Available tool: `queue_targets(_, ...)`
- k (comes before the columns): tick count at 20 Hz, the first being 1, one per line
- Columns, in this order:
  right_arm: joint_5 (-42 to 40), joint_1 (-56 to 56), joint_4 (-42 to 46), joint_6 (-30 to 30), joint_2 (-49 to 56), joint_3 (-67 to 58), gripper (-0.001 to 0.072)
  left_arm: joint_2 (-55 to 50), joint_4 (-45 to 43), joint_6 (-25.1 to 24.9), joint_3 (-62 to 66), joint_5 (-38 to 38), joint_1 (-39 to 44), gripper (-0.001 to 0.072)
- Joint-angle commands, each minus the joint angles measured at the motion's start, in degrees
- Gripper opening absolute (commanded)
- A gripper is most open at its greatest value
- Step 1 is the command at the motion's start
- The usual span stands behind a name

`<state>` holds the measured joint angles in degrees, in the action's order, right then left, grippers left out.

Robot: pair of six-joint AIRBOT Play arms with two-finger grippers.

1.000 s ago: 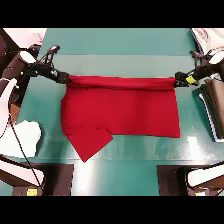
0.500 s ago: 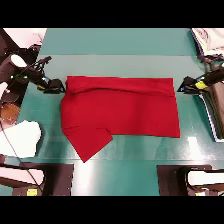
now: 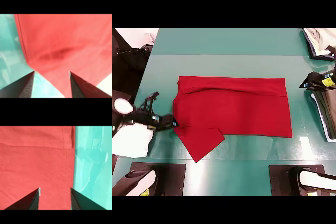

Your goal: Fold the shirts.

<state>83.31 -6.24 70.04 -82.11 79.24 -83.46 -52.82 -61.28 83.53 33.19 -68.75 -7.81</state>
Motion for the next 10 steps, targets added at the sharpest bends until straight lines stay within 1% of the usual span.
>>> queue_targets(1, -0.35, 0.00, -0.04, 0.11, -0.70, 0.02, 0.0430, 5.99, 3.45, 1.57, -8.48, 0.37, 0.04, 0.0497)
queue_targets(6, 0.11, -0.04, -0.02, 0.11, -0.70, 0.02, 0.0430, 5.97, 4.76, 1.31, -12.76, 2.95, 0.04, 0.0497)
queue_targets(8, 0.00, -0.04, -0.02, 0.11, -0.70, 0.02, 0.0430, 5.97, 8.41, -1.44, -14.64, 6.03, 0.04, 0.0497)
queue_targets(10, -0.20, -0.04, -0.02, 0.11, -0.70, 0.02, 0.0430, 5.97, 11.47, -2.75, -16.06, 8.46, 0.04, 0.0497)
